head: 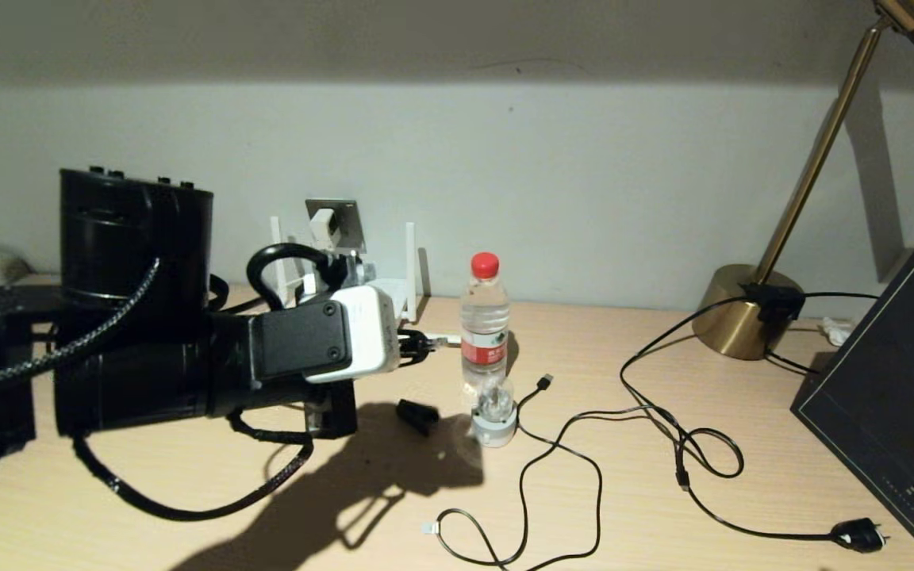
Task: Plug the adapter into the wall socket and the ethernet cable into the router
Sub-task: Hand it to the other hand
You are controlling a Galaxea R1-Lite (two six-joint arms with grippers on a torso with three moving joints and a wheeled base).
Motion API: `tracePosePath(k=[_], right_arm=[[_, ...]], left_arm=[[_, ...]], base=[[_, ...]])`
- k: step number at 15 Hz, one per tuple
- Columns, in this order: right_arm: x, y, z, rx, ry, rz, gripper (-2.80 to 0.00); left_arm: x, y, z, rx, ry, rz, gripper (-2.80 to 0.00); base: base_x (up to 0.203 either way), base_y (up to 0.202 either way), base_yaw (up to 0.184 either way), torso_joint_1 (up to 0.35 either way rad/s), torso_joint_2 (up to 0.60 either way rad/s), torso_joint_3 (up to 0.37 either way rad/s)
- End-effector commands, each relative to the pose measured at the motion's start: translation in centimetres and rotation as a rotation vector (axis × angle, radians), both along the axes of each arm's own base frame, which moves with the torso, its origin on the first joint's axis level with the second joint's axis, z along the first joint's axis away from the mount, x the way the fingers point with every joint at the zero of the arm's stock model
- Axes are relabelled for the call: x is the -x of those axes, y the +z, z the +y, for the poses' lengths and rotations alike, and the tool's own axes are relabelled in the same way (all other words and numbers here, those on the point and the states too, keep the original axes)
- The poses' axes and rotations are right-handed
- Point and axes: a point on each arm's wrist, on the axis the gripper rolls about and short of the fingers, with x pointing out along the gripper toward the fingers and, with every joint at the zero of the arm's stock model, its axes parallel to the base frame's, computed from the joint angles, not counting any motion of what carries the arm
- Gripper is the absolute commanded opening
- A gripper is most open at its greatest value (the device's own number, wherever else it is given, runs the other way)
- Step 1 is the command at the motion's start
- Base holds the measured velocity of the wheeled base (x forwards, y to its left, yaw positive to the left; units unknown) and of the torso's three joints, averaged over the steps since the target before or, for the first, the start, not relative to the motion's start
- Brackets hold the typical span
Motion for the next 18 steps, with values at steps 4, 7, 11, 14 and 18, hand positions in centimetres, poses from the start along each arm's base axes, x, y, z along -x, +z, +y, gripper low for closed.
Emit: tracePosePath(k=[4,7,11,14,18], right_arm=[[-10.6,2.3,1.3,0.002,0.16,0.209,-2.25],[-13.3,3.4,4.2,0.034,0.306,0.213,0.0],[-17.2,2.2,8.5,0.145,0.301,0.207,0.0],[-17.7,2.7,9.1,0.146,0.291,0.184,0.0],[-17.5,3.0,8.9,0.13,0.275,0.183,0.0]], left_arm=[[-0.5,1.1,-1.3,0.061,-0.022,-0.043,-2.8],[-1.1,0.7,-1.8,0.076,-0.02,-0.01,-2.8],[-2.0,1.4,-3.3,0.101,-0.038,-0.057,-2.8],[-2.2,2.1,-6.0,0.111,-0.057,-0.087,-2.8],[-2.8,1.7,-10.0,0.11,-0.11,-0.091,-2.8]], base=[[0.0,0.0,0.0,0.0,0.0,0.0],[0.0,0.0,0.0,0.0,0.0,0.0],[0.0,0.0,0.0,0.0,0.0,0.0],[0.0,0.0,0.0,0.0,0.0,0.0],[0.0,0.0,0.0,0.0,0.0,0.0]])
